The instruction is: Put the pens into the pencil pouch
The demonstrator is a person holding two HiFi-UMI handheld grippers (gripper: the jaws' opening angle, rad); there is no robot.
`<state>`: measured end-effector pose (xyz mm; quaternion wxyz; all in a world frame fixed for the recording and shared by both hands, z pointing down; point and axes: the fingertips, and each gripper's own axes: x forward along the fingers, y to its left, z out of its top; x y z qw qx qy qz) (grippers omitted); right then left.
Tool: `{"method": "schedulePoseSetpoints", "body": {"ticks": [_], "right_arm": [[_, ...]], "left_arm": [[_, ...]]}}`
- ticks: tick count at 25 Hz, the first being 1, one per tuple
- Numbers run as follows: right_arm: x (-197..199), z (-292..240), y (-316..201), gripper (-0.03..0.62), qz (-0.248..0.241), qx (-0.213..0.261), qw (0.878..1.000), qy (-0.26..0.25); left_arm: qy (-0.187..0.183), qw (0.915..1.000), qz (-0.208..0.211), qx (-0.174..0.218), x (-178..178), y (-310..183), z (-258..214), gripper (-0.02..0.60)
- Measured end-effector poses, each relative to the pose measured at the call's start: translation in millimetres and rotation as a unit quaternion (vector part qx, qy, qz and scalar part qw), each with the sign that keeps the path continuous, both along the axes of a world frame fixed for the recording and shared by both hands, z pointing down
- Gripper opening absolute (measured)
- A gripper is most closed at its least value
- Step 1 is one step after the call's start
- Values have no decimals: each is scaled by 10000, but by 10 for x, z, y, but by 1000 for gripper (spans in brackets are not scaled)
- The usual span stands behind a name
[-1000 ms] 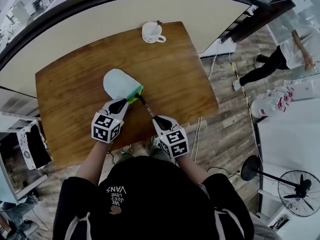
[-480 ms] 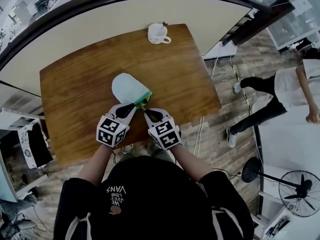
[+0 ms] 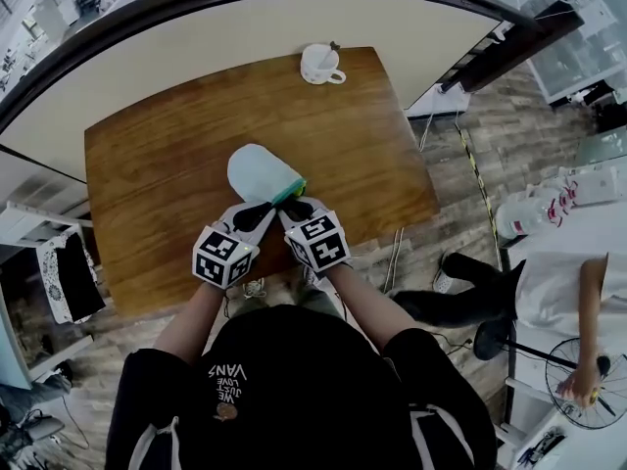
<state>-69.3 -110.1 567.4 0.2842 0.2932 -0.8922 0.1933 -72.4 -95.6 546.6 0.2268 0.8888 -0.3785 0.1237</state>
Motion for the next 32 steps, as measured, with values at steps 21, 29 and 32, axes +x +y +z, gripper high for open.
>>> {"method": "schedulePoseSetpoints", "body": {"ticks": [21,29,32], "right_arm": [[715,-215,216,87,1260,-119,9905,-547],[1132,-160,316,87,1697,-196,9841,-485],[1233,-117,351,87,1788,-243,9825,-458]], "left_arm": [[-267,9990,-313,-153,-281,-154,219,40],[-607,9960,-564,-328,-391,-223,476,40],[-677,9943,-737,-371,-442,-253,538,40]]}}
